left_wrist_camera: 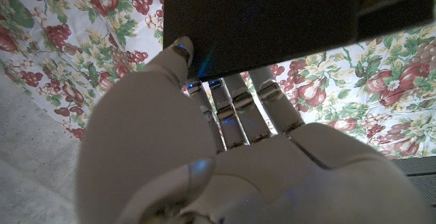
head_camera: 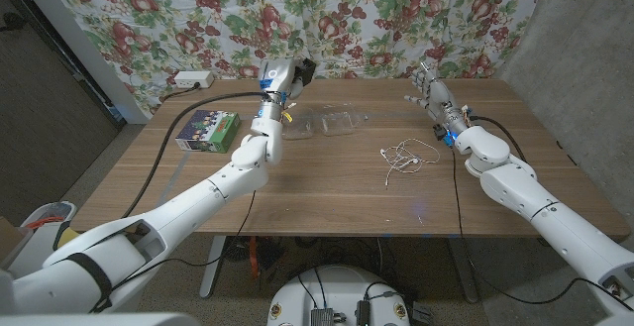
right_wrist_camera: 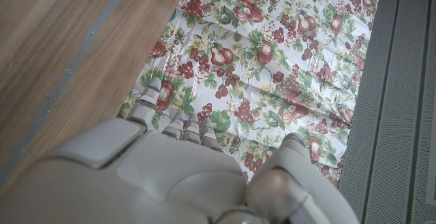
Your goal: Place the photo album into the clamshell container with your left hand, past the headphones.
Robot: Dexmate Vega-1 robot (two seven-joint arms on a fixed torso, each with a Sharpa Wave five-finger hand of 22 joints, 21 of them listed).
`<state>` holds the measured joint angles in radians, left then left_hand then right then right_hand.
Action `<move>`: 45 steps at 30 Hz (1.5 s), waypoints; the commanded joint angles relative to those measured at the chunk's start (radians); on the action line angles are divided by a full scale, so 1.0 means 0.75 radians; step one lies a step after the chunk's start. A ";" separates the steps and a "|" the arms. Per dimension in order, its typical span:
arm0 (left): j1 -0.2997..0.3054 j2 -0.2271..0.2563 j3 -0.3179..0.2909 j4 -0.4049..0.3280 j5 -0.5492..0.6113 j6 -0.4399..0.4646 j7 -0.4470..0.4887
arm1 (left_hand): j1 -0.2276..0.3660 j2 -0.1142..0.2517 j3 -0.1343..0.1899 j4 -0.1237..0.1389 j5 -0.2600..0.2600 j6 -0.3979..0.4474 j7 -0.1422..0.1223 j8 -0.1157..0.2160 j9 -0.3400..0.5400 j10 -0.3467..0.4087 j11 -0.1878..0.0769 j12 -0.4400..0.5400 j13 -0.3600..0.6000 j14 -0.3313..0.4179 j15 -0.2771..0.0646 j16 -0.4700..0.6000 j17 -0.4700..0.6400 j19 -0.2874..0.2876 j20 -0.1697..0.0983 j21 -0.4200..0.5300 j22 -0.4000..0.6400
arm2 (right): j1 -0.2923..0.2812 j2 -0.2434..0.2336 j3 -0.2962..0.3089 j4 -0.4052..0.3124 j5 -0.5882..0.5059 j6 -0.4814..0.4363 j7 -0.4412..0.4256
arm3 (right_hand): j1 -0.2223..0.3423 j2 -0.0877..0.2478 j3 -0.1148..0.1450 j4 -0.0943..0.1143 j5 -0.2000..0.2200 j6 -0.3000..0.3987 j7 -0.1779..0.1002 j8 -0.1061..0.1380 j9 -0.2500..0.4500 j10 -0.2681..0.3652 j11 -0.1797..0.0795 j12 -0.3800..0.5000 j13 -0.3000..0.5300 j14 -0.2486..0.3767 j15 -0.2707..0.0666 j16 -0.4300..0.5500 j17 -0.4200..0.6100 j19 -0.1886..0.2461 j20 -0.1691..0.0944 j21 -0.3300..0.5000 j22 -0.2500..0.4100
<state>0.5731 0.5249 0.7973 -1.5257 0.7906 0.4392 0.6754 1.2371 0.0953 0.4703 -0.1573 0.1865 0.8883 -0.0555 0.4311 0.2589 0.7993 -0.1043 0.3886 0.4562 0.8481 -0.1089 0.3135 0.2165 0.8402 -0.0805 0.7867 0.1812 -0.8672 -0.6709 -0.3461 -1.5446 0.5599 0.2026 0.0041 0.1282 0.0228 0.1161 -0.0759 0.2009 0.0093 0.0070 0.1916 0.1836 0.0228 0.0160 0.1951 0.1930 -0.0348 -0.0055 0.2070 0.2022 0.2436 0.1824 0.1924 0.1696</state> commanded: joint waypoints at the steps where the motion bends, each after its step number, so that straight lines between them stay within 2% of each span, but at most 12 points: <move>1: -0.076 -0.009 0.065 0.113 0.050 -0.006 0.014 | 0.039 0.051 0.013 0.002 0.007 0.005 -0.006 -0.004 0.006 0.050 -0.048 -0.002 0.005 -0.004 -0.133 -0.007 0.001 -0.006 0.000 0.013 0.005 | -0.002 0.002 0.002 0.011 0.005 0.007 0.002 | -0.001 0.000 -0.007 -0.004 -0.002 0.008 0.000 0.010 0.007 0.010 -0.006 0.006 0.004 0.006 0.004 0.004 0.004 0.006 0.009 -0.002 0.004; 12: -0.118 -0.025 0.110 0.182 0.049 -0.039 0.004 | 0.030 0.049 0.018 0.001 0.007 0.009 -0.012 -0.002 0.005 0.054 -0.050 -0.008 0.011 -0.009 -0.139 -0.017 -0.002 -0.010 0.000 0.022 0.004 | -0.025 -0.002 0.010 -0.008 0.007 0.013 -0.012 | 0.000 0.001 -0.007 -0.005 -0.002 0.008 0.001 0.010 0.007 0.011 -0.007 0.006 0.004 0.008 0.004 0.004 0.004 0.006 0.008 -0.002 0.004; 18: -0.126 -0.044 0.133 0.201 0.047 -0.033 -0.005 | 0.022 0.048 0.020 0.004 0.007 0.002 -0.011 -0.005 0.004 0.053 -0.054 -0.012 0.014 -0.012 -0.137 -0.022 -0.003 -0.014 0.000 0.026 0.004 | -0.039 -0.005 0.014 -0.021 0.007 0.013 -0.021 | 0.000 0.001 -0.007 -0.005 -0.002 0.013 -0.004 0.011 0.007 0.014 -0.017 0.007 0.004 0.008 0.003 0.005 0.004 0.007 0.008 -0.002 0.004; 45: -0.203 -0.107 0.235 0.341 0.064 0.007 -0.059 | -0.005 0.046 0.038 0.005 0.003 -0.014 -0.017 -0.011 0.003 0.047 -0.069 -0.033 0.029 -0.047 -0.144 -0.060 -0.011 -0.046 0.001 0.041 0.003 | -0.050 -0.008 0.015 -0.029 0.005 0.015 -0.024 | 0.008 0.007 -0.002 -0.010 -0.001 0.015 -0.004 0.011 0.006 0.015 -0.020 0.007 0.004 0.008 0.003 0.003 0.002 0.007 0.008 -0.002 0.004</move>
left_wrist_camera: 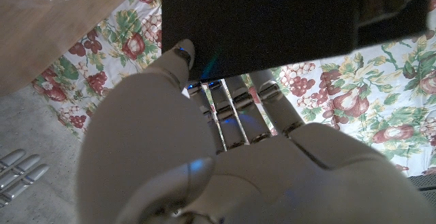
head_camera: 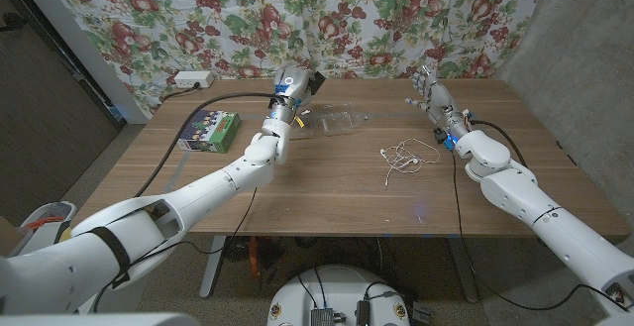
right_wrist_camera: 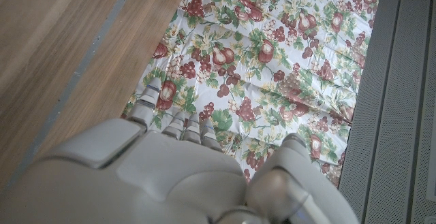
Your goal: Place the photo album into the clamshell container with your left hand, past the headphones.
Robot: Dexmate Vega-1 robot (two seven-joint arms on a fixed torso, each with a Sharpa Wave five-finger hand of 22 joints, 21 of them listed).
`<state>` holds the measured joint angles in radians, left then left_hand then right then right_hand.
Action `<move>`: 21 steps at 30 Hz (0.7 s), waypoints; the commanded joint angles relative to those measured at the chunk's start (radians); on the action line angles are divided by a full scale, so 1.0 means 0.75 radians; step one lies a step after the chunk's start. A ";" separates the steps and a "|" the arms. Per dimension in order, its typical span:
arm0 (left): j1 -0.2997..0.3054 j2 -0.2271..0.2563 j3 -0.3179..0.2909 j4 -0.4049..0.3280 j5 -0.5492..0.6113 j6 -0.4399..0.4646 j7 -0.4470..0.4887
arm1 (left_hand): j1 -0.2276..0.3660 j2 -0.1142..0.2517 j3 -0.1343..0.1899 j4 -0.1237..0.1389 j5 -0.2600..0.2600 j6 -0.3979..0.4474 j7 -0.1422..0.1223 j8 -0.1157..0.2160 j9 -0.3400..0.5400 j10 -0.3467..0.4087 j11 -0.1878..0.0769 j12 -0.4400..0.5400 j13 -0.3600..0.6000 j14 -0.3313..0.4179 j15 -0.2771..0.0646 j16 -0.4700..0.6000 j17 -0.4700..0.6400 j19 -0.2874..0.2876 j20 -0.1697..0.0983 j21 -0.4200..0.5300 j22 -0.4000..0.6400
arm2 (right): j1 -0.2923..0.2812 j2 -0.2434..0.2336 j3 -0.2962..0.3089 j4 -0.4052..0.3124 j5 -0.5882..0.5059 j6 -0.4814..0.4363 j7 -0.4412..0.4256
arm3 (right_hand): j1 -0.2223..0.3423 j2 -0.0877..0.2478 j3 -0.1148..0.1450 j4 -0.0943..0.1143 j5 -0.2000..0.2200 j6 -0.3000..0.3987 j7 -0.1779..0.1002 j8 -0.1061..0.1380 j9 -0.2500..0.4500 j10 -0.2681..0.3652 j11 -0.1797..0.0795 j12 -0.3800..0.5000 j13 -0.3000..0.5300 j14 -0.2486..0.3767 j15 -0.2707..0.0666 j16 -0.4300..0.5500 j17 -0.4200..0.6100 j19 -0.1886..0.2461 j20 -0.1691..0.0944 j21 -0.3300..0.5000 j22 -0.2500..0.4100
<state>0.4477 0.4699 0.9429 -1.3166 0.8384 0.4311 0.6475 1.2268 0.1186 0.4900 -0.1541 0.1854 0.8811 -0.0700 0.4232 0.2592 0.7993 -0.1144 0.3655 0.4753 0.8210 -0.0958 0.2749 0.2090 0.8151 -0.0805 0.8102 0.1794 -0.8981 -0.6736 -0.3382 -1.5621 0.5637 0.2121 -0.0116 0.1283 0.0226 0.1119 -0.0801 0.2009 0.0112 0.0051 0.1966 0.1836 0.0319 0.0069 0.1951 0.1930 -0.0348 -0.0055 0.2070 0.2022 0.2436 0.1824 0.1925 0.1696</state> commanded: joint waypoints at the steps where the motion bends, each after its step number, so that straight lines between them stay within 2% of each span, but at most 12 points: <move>1: -0.035 -0.038 0.041 0.067 -0.004 0.024 -0.021 | 0.007 0.016 0.013 0.002 0.005 -0.005 0.002 0.000 0.003 0.050 -0.057 -0.002 0.003 -0.011 -0.161 -0.010 -0.001 -0.013 0.001 0.010 0.005 | -0.011 -0.004 0.006 -0.006 0.001 0.004 -0.005 | 0.008 0.008 0.003 -0.004 -0.001 0.013 -0.001 0.004 0.006 0.004 -0.008 0.007 0.004 0.008 0.003 0.003 0.002 0.007 0.008 -0.002 0.004; 8: -0.061 -0.054 0.076 0.107 0.006 0.025 -0.020 | 0.004 0.017 0.019 0.000 0.004 0.001 -0.005 0.002 0.003 0.049 -0.059 -0.008 0.003 -0.013 -0.166 -0.015 -0.002 -0.018 0.000 0.015 0.005 | -0.015 -0.002 0.011 -0.006 0.008 0.009 -0.005 | 0.009 0.008 0.004 -0.006 -0.001 0.013 -0.001 0.004 0.006 0.004 -0.008 0.007 0.004 0.008 0.001 0.003 0.002 0.007 0.009 -0.002 0.004; 13: -0.072 -0.056 0.087 0.117 -0.006 0.005 -0.023 | 0.000 0.016 0.025 -0.002 0.004 0.024 -0.034 0.011 0.001 0.054 -0.064 -0.015 0.001 -0.015 -0.166 -0.021 -0.002 -0.023 -0.001 0.021 0.006 | -0.013 -0.002 0.011 -0.003 0.008 0.010 -0.001 | 0.010 0.008 0.004 -0.006 -0.001 0.013 -0.002 0.004 0.006 0.004 -0.008 0.007 0.004 0.008 0.000 0.003 0.002 0.006 0.009 -0.003 0.004; 21: -0.090 -0.061 0.121 0.134 0.017 0.004 -0.024 | -0.004 0.014 0.029 -0.003 0.003 0.038 -0.047 0.015 -0.001 0.051 -0.063 -0.023 -0.001 -0.018 -0.167 -0.026 -0.002 -0.029 -0.001 0.024 0.006 | -0.021 0.000 0.020 -0.001 0.014 0.022 -0.005 | 0.010 0.008 0.004 -0.006 -0.001 0.014 -0.002 0.004 0.006 0.006 -0.010 0.007 0.004 0.009 0.002 0.003 0.002 0.006 0.009 -0.003 0.004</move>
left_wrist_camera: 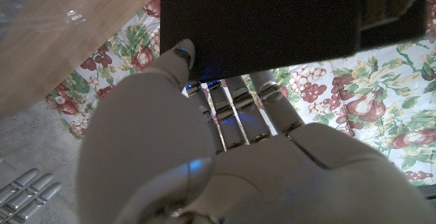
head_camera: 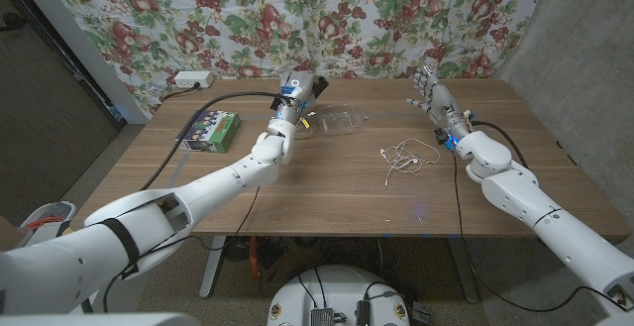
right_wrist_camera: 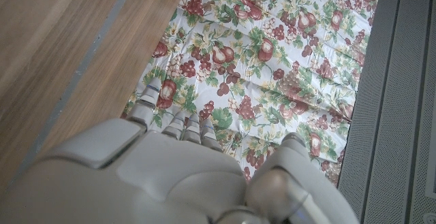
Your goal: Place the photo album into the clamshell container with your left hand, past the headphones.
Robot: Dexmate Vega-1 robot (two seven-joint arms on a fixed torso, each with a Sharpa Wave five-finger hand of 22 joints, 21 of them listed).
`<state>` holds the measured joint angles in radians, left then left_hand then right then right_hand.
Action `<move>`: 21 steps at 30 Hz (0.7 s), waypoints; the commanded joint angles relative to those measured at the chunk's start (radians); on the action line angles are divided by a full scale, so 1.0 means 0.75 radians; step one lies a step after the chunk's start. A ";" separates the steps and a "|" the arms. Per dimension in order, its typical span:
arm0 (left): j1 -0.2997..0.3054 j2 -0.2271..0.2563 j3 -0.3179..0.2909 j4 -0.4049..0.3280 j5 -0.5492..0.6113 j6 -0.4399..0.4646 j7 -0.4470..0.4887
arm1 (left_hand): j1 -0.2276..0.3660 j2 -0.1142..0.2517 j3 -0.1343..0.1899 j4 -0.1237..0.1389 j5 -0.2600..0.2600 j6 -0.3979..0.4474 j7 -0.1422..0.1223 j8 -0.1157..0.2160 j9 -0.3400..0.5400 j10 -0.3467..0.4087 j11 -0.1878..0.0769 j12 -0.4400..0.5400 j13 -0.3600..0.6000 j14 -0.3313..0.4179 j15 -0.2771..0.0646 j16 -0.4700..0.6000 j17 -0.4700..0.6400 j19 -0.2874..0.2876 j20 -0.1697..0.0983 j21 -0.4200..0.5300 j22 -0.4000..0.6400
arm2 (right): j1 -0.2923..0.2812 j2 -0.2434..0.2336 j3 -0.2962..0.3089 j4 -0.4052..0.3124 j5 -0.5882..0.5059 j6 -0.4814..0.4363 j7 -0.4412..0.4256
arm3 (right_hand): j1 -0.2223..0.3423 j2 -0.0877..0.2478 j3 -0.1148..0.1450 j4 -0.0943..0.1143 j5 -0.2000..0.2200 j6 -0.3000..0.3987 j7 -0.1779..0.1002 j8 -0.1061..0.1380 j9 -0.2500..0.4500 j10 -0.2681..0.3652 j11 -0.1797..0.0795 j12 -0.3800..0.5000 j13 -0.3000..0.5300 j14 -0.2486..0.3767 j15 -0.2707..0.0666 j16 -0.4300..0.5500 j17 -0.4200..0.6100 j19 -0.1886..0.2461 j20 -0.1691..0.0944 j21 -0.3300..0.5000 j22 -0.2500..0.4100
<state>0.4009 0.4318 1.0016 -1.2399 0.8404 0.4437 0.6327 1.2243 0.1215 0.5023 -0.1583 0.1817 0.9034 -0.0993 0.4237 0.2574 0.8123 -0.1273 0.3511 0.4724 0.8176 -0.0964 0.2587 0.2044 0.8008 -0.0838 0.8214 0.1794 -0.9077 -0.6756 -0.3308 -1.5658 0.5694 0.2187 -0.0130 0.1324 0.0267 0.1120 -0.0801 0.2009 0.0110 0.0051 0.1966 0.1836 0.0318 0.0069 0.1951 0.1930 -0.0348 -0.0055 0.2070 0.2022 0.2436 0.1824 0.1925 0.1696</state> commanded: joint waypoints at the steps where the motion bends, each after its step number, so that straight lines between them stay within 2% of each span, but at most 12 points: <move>1: -0.031 -0.008 0.050 0.033 0.022 -0.018 -0.003 | 0.000 0.009 0.013 0.001 0.008 0.013 -0.011 0.016 0.001 0.031 -0.045 -0.007 0.002 -0.017 -0.167 -0.007 0.005 -0.011 0.004 0.011 0.006 | -0.008 0.002 0.010 0.007 0.004 0.019 -0.001 | 0.004 0.003 0.004 -0.006 -0.001 0.014 -0.003 0.004 0.006 0.006 -0.010 0.007 0.004 0.009 0.002 0.003 0.002 0.006 0.008 -0.003 0.004; 21: -0.043 -0.015 0.107 0.053 0.073 -0.052 -0.012 | -0.015 0.008 0.019 0.004 0.009 0.018 -0.020 0.014 -0.005 0.032 -0.057 -0.020 0.006 -0.038 -0.167 -0.020 0.010 -0.033 0.006 0.019 0.006 | -0.031 0.000 0.026 0.021 0.018 0.047 0.006 | 0.003 0.005 0.004 -0.007 -0.002 0.017 -0.003 0.004 0.006 0.008 -0.008 0.007 0.004 0.011 0.001 0.004 0.003 0.008 0.007 -0.002 0.004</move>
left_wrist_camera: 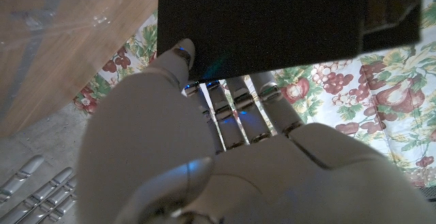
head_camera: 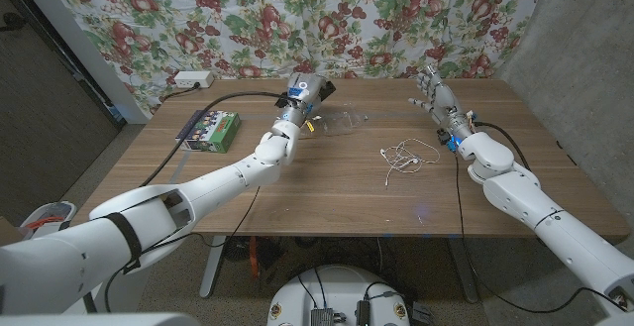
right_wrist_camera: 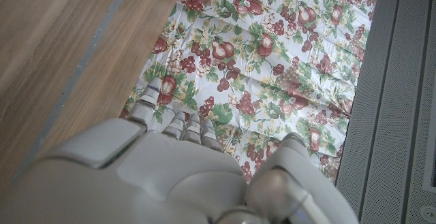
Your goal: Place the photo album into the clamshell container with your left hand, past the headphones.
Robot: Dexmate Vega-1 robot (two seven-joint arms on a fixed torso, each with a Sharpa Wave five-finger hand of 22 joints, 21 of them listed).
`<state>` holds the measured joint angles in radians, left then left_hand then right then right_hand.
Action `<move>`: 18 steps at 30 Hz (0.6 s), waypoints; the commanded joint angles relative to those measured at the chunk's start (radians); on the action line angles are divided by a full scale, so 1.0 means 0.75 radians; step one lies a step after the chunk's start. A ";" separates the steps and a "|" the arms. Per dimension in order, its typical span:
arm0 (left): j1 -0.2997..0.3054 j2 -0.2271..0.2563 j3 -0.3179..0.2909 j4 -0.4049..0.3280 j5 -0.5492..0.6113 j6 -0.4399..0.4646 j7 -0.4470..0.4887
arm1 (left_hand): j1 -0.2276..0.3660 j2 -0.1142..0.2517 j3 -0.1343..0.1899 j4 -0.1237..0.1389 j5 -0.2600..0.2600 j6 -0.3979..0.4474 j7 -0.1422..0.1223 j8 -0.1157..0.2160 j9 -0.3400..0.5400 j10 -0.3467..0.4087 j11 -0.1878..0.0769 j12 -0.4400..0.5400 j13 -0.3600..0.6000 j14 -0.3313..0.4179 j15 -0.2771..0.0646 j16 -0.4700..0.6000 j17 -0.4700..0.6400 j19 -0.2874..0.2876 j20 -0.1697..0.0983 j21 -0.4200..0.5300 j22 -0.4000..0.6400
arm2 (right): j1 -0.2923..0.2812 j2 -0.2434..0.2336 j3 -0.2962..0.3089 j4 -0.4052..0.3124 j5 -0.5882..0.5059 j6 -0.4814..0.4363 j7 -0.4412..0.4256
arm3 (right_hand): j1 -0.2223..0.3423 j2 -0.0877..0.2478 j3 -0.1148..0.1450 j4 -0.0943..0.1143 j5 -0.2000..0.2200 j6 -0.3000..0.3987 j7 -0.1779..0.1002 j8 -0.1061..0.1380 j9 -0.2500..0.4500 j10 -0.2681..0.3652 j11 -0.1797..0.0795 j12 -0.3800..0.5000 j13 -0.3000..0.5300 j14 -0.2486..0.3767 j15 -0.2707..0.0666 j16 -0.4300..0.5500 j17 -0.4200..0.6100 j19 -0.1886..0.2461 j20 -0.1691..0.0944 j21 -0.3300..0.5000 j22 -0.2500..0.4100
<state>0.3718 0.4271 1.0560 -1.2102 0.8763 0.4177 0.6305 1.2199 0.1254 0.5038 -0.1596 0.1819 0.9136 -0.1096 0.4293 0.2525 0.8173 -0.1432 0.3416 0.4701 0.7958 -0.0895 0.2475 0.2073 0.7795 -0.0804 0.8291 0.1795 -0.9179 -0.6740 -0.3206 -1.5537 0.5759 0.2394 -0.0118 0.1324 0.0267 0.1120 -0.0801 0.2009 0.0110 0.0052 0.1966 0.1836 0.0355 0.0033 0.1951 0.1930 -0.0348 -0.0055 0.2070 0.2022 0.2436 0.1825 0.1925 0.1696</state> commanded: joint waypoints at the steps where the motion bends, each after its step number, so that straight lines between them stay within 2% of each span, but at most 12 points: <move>1: -0.004 -0.011 0.036 0.014 0.025 -0.018 -0.010 | -0.010 0.003 0.017 0.005 0.008 0.005 -0.007 0.006 0.001 0.025 -0.035 -0.007 0.009 -0.010 -0.177 -0.005 0.007 -0.007 0.001 0.009 0.005 | -0.020 -0.001 0.015 0.004 0.014 0.020 0.003 | 0.003 0.005 0.004 -0.007 -0.002 0.017 -0.003 0.004 0.006 0.003 -0.003 0.007 0.004 0.011 0.001 0.004 0.003 0.008 0.008 -0.002 0.004; 18: 0.004 -0.025 0.060 0.028 0.039 -0.022 -0.019 | -0.015 0.000 0.018 0.001 0.009 0.010 -0.019 0.004 -0.004 0.030 -0.044 -0.016 0.016 -0.023 -0.182 -0.009 0.016 -0.023 0.002 0.019 0.005 | -0.035 -0.006 0.024 0.002 0.029 0.029 0.016 | 0.002 0.007 0.004 -0.006 -0.002 0.018 -0.004 0.003 0.006 0.004 -0.004 0.007 0.004 0.012 0.000 0.005 0.003 0.010 0.006 -0.002 0.004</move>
<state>0.3700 0.4142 1.0878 -1.1947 0.8969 0.4030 0.6160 1.2117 0.1248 0.5039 -0.1596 0.1818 0.9136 -0.1163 0.4292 0.2482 0.8118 -0.1491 0.3357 0.4759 0.7877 -0.0874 0.2438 0.2166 0.7686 -0.0802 0.8364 0.1789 -0.9367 -0.6762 -0.3073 -1.5516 0.5892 0.2565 -0.0058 0.1324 0.0267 0.1120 -0.0801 0.2009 0.0164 -0.0002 0.1966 0.1836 0.0354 0.0034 0.1951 0.1930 -0.0348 -0.0056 0.2070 0.2022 0.2436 0.1824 0.1925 0.1696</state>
